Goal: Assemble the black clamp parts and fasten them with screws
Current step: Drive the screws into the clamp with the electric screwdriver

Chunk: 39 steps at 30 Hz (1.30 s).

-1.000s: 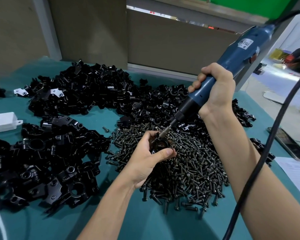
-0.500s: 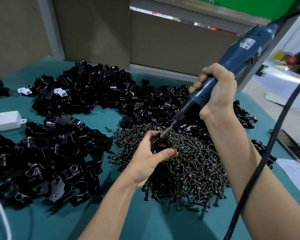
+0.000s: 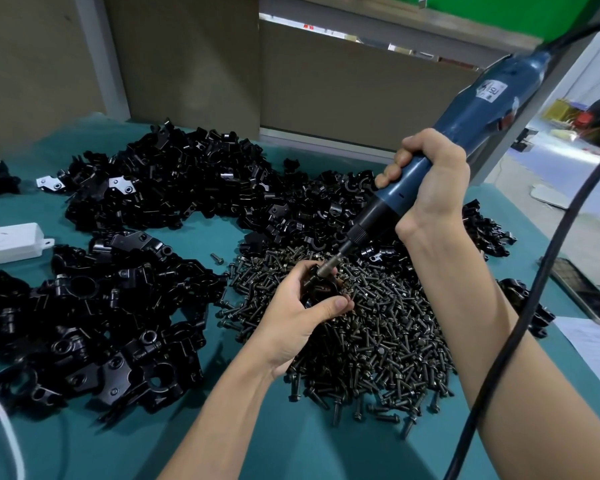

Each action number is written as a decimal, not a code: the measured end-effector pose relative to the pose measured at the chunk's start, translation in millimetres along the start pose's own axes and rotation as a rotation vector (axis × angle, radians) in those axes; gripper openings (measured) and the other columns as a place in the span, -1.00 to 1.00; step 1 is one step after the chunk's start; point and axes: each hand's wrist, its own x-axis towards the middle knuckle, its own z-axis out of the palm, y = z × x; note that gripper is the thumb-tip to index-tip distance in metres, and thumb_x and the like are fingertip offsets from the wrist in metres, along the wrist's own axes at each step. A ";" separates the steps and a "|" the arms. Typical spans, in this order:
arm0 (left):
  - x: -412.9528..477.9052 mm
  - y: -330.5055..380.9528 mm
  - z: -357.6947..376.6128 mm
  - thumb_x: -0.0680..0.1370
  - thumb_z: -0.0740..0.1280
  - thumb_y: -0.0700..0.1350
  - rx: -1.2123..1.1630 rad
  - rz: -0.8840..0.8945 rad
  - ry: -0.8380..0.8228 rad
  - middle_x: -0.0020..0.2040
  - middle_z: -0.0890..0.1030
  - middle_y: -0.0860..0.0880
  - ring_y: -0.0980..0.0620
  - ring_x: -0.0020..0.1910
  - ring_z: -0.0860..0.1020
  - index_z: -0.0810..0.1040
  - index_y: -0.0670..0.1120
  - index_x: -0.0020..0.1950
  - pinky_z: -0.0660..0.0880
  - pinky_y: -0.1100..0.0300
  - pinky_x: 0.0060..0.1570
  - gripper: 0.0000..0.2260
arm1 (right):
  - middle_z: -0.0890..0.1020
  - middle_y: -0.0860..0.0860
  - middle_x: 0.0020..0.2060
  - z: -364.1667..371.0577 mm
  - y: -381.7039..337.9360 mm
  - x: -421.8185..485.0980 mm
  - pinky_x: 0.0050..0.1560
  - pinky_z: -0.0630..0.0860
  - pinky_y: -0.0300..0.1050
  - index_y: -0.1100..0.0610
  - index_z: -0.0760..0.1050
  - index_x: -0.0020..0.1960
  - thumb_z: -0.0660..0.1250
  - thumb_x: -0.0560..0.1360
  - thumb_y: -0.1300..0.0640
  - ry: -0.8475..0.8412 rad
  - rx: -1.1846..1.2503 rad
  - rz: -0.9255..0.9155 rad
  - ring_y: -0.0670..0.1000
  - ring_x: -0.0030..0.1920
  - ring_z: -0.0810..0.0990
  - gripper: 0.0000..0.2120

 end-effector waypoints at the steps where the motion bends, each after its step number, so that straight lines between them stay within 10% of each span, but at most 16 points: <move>1: 0.3 -0.2 0.1 0.35 0.53 -0.17 0.008 0.003 0.007 -0.08 0.70 0.02 -0.20 0.14 0.65 0.53 -0.03 0.13 0.41 -0.15 0.40 -0.60 | 0.39 0.05 -0.47 0.0 0.1 0.1 -0.47 0.39 -0.18 0.15 0.32 -0.28 0.25 0.41 0.37 -0.002 -0.001 -0.001 -0.01 -0.53 0.34 -0.80; 15: -3.9 -2.1 6.7 0.42 0.47 -0.26 -0.169 0.020 -0.075 -0.11 0.68 0.05 -0.06 0.03 0.68 0.48 -0.15 0.15 0.50 -0.05 0.32 -0.65 | 0.40 0.02 -0.48 1.5 -3.7 -3.0 -0.47 0.37 -0.20 0.13 0.37 -0.28 0.24 0.43 0.34 -0.096 0.014 0.003 -0.03 -0.54 0.34 -0.82; 24: -2.9 2.3 6.1 0.37 0.48 -0.27 -0.202 -0.041 -0.070 -0.09 0.72 0.03 -0.09 0.01 0.69 0.52 -0.12 0.11 0.59 0.08 0.19 -0.66 | 0.35 -0.06 -0.55 -0.4 -35.0 1.5 -0.48 0.28 -0.27 0.12 0.40 -0.09 0.19 0.31 0.22 -0.525 0.052 0.085 -0.08 -0.57 0.29 -0.82; 39: -2.1 6.7 -0.4 0.27 0.54 -0.31 -0.473 -0.016 -0.052 -0.01 0.73 -0.10 -0.13 -0.01 0.70 0.60 -0.12 0.06 0.61 0.20 0.00 -0.61 | 0.38 -0.03 -0.53 -5.3 -25.3 1.7 -0.46 0.32 -0.25 0.09 0.39 -0.14 0.23 0.33 0.25 -0.336 0.047 0.028 -0.05 -0.56 0.32 -0.87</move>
